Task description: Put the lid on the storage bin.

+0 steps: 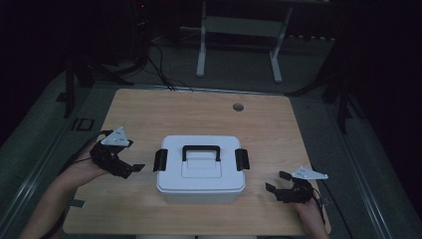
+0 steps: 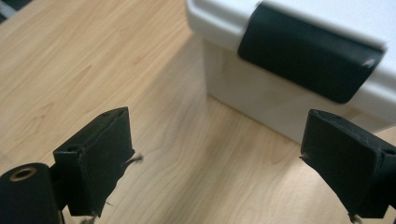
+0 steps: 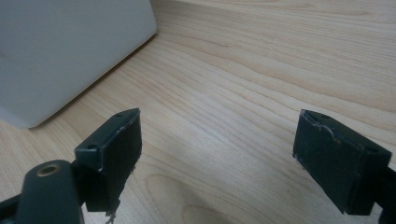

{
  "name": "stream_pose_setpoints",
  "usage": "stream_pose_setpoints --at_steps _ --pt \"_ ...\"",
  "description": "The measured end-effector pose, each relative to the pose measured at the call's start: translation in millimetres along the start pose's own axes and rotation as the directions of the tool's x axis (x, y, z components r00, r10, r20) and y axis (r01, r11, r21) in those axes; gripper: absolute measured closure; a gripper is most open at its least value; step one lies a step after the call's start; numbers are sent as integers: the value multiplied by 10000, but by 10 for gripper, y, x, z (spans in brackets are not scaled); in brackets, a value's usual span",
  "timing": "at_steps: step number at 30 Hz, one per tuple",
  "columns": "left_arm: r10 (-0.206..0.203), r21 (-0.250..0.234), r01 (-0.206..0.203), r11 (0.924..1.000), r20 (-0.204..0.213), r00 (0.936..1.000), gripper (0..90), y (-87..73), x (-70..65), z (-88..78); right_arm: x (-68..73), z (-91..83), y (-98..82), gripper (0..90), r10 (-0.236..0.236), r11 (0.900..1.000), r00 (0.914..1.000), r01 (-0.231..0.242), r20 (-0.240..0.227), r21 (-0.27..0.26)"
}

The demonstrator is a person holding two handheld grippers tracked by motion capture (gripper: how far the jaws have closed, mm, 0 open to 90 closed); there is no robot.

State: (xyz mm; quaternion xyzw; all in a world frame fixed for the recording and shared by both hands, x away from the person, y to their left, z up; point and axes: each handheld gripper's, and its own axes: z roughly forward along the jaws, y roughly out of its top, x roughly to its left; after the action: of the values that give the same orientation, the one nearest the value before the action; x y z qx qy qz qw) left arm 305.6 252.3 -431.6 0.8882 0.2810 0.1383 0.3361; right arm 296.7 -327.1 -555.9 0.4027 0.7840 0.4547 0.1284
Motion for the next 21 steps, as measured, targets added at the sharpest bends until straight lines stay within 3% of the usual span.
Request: stream_pose_setpoints --at_steps 5,6,13,21 --pt "-78 -75 76 9999 -221 9997 90 -102 -1 19 0 -1 1 153 -8 10000 10000 8 0 -2" --pt "-215 -89 212 9997 -271 9994 90 -196 3 48 0 -1 1 154 -8 10000 10000 8 0 -2" --pt "-576 -313 560 9979 -532 9969 89 -441 -6 152 2 4 1 153 -45 10000 10000 45 10 29" --pt "-1357 -748 1300 9887 -781 9877 89 -700 -13 253 2 1 2 151 -29 10000 10000 29 25 -7"
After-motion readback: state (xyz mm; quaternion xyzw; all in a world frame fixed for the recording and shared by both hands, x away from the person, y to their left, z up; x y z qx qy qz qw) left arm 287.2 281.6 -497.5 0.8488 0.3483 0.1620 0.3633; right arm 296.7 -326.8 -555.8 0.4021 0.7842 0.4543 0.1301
